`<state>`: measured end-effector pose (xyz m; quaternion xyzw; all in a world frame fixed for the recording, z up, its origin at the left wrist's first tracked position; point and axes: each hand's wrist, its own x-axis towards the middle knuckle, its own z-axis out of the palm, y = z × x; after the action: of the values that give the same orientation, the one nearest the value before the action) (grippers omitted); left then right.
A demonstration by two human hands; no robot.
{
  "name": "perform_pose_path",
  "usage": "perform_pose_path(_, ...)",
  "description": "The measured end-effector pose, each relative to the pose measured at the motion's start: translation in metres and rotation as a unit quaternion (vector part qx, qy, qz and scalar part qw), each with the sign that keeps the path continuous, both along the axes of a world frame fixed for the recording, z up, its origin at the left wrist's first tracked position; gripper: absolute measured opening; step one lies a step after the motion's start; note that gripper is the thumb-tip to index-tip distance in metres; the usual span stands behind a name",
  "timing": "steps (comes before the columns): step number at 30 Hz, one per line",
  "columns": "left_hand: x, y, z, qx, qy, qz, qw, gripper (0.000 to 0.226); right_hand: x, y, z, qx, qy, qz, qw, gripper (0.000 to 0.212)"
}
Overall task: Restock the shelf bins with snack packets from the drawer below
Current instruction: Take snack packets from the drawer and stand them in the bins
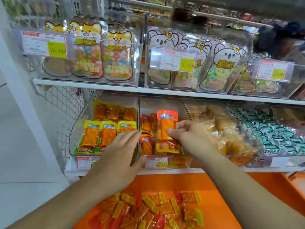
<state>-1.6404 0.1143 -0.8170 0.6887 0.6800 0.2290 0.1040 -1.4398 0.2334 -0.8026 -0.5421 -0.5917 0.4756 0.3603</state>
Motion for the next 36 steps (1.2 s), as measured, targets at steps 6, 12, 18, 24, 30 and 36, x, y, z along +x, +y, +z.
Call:
perform_pose_path(6, -0.011, 0.001, -0.022, 0.024, 0.073, -0.029, 0.997, 0.08, -0.031, 0.05, -0.043, -0.015, -0.115, 0.026, 0.993, 0.03)
perform_pose_path(12, -0.013, 0.003, -0.026, 0.028, 0.095, -0.032, 0.995, 0.083, -0.054, 0.051, -0.061, 0.02, -0.244, 0.091, 0.965, 0.035)
perform_pose_path(18, -0.016, 0.004, -0.035, 0.04, 0.079, -0.041, 0.995, 0.086, -0.041, 0.054, -0.053, 0.013, -0.305, 0.16, 0.939, 0.032)
perform_pose_path(24, -0.016, 0.004, -0.038, 0.041, 0.079, -0.04, 0.995, 0.088, -0.033, 0.056, -0.055, 0.047, -0.407, 0.184, 0.894, 0.064)
perform_pose_path(30, -0.014, 0.003, -0.039, 0.041, 0.076, -0.035, 0.996, 0.089, -0.037, 0.051, -0.05, 0.033, -0.356, 0.229, 0.906, 0.089)
perform_pose_path(36, -0.013, 0.004, -0.04, 0.042, 0.079, -0.034, 0.995, 0.089, -0.037, 0.05, -0.046, 0.029, -0.364, 0.24, 0.9, 0.091)
